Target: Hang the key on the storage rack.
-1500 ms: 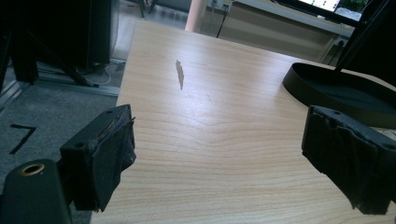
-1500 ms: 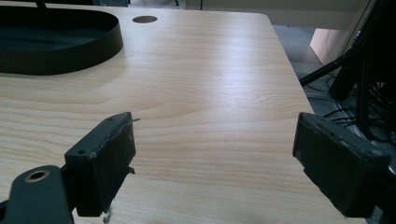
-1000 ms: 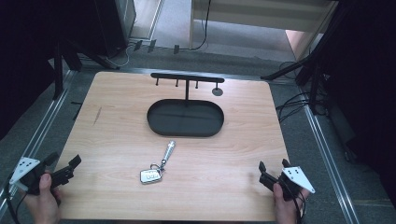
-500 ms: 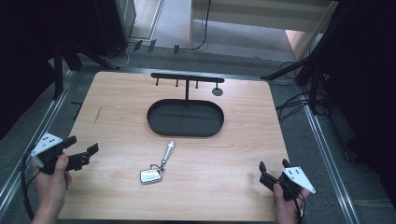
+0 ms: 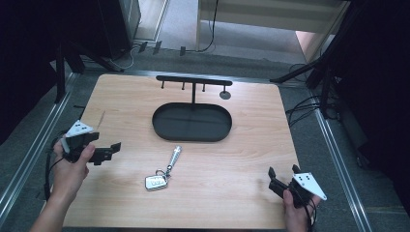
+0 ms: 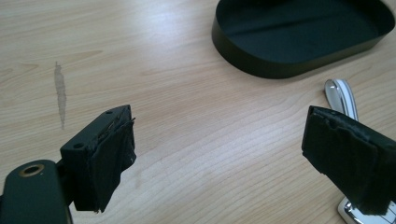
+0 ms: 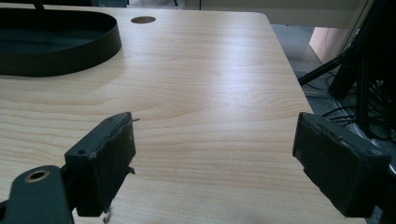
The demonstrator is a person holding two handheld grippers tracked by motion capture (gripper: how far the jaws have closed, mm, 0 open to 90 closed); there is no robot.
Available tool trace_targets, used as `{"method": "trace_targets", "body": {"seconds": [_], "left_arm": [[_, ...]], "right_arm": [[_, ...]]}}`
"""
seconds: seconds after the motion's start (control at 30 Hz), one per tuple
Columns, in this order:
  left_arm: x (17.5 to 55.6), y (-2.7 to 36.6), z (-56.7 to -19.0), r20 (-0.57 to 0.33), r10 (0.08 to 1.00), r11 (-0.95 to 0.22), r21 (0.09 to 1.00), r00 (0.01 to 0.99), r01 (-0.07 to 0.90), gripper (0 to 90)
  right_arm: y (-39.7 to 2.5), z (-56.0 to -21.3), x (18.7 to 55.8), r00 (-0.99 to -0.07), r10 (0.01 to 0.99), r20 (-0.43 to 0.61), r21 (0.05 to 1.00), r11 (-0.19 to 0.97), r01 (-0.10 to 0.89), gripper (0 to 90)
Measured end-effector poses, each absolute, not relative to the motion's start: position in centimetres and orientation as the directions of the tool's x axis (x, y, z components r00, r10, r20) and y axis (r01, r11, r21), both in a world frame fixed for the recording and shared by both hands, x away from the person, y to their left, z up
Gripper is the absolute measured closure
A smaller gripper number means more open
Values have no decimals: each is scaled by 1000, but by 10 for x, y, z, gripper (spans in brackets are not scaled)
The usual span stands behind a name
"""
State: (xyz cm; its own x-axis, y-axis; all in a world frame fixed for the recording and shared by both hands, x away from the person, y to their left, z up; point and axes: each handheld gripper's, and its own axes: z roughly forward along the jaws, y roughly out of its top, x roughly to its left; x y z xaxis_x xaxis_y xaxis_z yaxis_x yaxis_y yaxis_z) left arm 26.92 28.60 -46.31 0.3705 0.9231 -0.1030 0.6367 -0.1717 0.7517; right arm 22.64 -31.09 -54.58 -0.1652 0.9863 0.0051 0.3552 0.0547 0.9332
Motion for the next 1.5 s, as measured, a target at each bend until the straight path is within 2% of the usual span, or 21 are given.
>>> {"method": "trace_targets", "body": {"seconds": [0.27,0.37,0.47,0.6,0.7,0.77,0.8,0.87,0.9,0.93,0.97,1.13,1.23,1.5], "left_arm": [[289,259,-451,-77,907,-260,671,414,694,76],[302,247,-451,-89,893,-309,591,442,745,67],[310,240,-449,-118,886,-318,548,447,774,67],[319,223,-448,-106,874,-374,476,474,796,67],[326,214,-450,-146,870,-369,441,472,818,66],[330,207,-453,-141,870,-388,394,473,833,11],[330,207,-453,-141,870,-388,394,473,833,11],[333,200,-457,-164,872,-390,338,462,857,10],[336,192,-460,-162,886,-379,286,434,880,10],[336,192,-460,-162,886,-379,286,434,880,10],[338,183,-462,-142,890,-392,249,434,886,10],[340,167,-464,-127,899,-386,227,420,894,10],[341,157,-473,-124,922,-345,163,366,925,10],[339,132,-485,-92,942,-317,65,322,946,10]], "right_arm": [[-311,-546,226,-166,986,10,933,50,356,129],[-311,-546,226,-165,986,9,933,51,356,129],[-311,-546,226,-166,986,10,933,51,357,129],[-311,-546,227,-168,986,8,933,53,356,129],[-311,-546,226,-167,986,11,932,51,358,129],[-311,-546,226,-166,986,14,932,47,359,129],[-312,-546,226,-166,986,16,932,46,359,129],[-312,-546,226,-168,986,17,932,45,359,129],[-312,-546,226,-170,985,21,933,42,358,129],[-312,-546,226,-170,985,21,933,42,358,129],[-313,-546,226,-170,985,24,932,40,359,129],[-313,-546,227,-172,985,27,932,37,360,129],[-313,-546,226,-172,985,29,932,36,361,129],[-314,-546,226,-177,984,33,931,34,363,129]]}}
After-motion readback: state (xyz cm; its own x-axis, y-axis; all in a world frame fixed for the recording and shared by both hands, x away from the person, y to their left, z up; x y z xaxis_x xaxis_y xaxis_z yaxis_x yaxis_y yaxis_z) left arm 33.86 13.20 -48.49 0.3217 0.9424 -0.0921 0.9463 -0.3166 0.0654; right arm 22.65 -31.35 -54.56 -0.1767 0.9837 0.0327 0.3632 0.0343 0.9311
